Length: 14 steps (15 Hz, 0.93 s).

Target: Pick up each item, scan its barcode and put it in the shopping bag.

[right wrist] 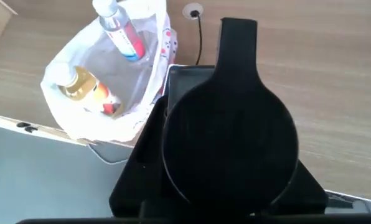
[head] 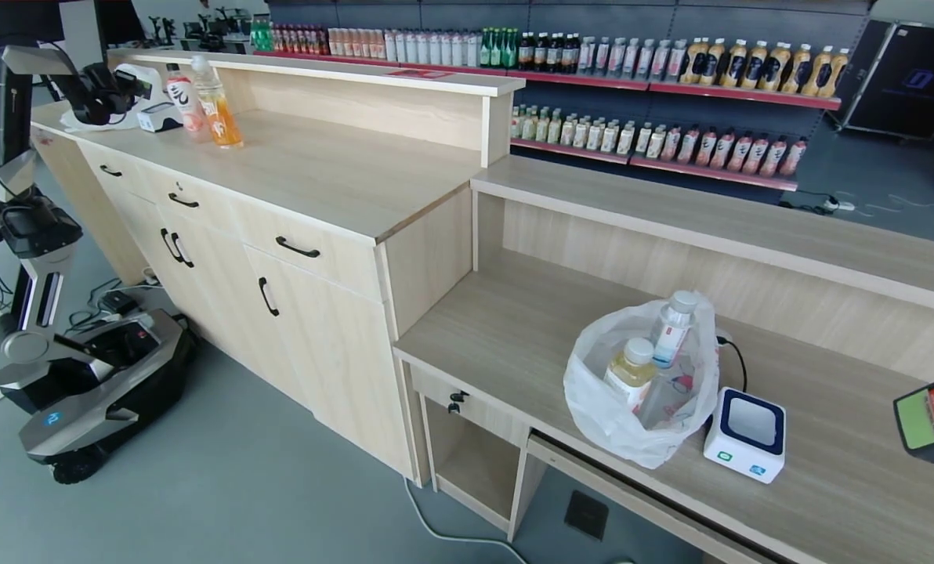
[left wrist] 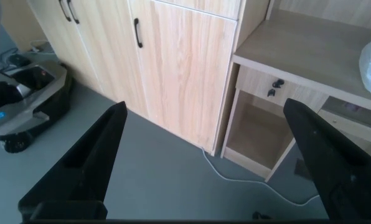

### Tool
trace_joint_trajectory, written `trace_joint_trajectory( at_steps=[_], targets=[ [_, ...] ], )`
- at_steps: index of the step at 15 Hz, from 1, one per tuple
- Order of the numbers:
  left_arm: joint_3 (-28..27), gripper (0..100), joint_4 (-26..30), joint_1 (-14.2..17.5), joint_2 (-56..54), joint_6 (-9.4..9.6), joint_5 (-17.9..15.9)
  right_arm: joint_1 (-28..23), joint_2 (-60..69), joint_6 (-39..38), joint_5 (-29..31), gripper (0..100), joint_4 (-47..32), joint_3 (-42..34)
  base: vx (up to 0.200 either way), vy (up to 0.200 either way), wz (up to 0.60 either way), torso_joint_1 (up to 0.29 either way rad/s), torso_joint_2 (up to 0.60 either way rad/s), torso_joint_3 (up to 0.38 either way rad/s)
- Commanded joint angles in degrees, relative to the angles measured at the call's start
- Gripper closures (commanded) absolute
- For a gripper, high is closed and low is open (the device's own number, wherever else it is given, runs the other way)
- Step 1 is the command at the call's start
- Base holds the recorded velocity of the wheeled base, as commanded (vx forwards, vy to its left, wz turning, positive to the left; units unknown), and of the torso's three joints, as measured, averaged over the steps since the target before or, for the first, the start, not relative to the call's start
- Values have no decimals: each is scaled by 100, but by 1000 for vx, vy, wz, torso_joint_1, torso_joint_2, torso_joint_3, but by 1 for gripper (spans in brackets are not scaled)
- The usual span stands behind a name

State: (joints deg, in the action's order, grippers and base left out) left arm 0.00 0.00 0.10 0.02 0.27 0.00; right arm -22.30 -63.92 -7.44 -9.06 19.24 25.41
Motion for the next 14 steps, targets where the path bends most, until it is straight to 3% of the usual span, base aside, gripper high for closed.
trace_joint_trajectory(
  at_steps=[1, 5, 9, 14],
  targets=[
    [0, 0, 0, -1, -2, 0, 0, -126, -1193, -513, -254, 100, 256, 237, 0, 0, 0, 0, 0, 0],
    [0, 0, 0, -1, -2, 0, 0, -135, -2485, -1155, -667, 100, 986, 1142, 0, 0, 0, 0, 0, 0],
    [0, 0, 0, -1, -2, 0, 0, -231, -3189, -1137, -1327, 100, 1293, 1300, 0, 0, 0, 0, 0, 0],
    [0, 0, 0, -1, -2, 0, 0, -231, -3839, -1137, -1590, 100, 2023, 1204, 0, 0, 0, 0, 0, 0]
  ],
)
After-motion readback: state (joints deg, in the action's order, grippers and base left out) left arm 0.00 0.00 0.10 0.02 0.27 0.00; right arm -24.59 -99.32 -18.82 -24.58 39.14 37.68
